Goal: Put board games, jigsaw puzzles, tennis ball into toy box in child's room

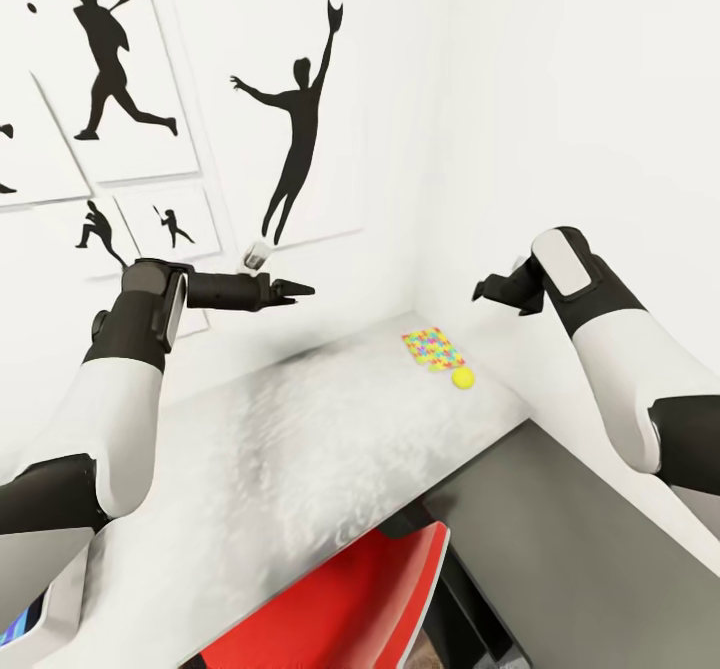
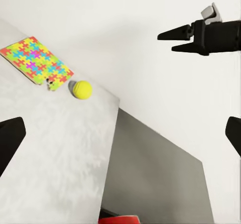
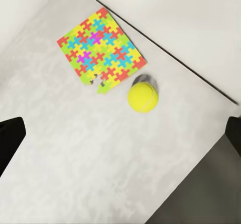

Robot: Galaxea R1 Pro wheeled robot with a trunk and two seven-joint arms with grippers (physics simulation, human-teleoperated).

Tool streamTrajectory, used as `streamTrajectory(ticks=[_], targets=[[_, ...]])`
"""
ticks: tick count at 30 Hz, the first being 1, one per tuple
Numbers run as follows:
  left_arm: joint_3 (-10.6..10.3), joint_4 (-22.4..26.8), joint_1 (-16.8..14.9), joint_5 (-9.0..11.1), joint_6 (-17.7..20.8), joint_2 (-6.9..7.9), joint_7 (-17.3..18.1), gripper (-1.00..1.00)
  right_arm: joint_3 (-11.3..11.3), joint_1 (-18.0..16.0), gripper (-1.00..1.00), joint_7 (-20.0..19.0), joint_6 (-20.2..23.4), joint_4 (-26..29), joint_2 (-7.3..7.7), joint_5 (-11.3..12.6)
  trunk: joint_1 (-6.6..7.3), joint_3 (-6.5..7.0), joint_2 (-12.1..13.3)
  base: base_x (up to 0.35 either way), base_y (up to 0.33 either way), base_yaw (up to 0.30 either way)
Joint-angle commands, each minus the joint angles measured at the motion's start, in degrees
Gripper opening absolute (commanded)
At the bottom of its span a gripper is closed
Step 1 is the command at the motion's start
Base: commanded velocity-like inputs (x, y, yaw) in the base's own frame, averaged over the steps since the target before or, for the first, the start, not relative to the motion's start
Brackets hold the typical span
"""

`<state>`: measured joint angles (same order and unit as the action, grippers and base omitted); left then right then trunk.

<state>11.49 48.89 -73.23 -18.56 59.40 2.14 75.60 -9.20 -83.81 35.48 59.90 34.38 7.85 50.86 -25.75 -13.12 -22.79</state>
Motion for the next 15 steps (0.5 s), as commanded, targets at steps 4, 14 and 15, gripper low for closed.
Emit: streamTrajectory(ticks=[4,14,15], targets=[[0.13,1.44,-0.07,-0.58,0.54,-0.03,2.47,1.0,-0.36,-0.36,1.0,0.47,0.1,0.06,0.24,0.69,-0.03,-0.5,-0.13,0.0,0.0,0.0],[0.03,4.19,-0.07,-1.04,0.48,0.04,12.1,1.0,-0.38,-1.09,1.0,0.17,0.1,0.04,-0.16,0.81,-0.03,-1.45,-0.13,0.0,0.0,0.0],[0.03,4.56,-0.07,-1.04,0.47,0.03,12.66,1.0,-0.38,-1.13,1.0,-0.04,0.1,0.03,-0.21,0.82,-0.03,-1.55,-0.13,0.0,0.0,0.0]])
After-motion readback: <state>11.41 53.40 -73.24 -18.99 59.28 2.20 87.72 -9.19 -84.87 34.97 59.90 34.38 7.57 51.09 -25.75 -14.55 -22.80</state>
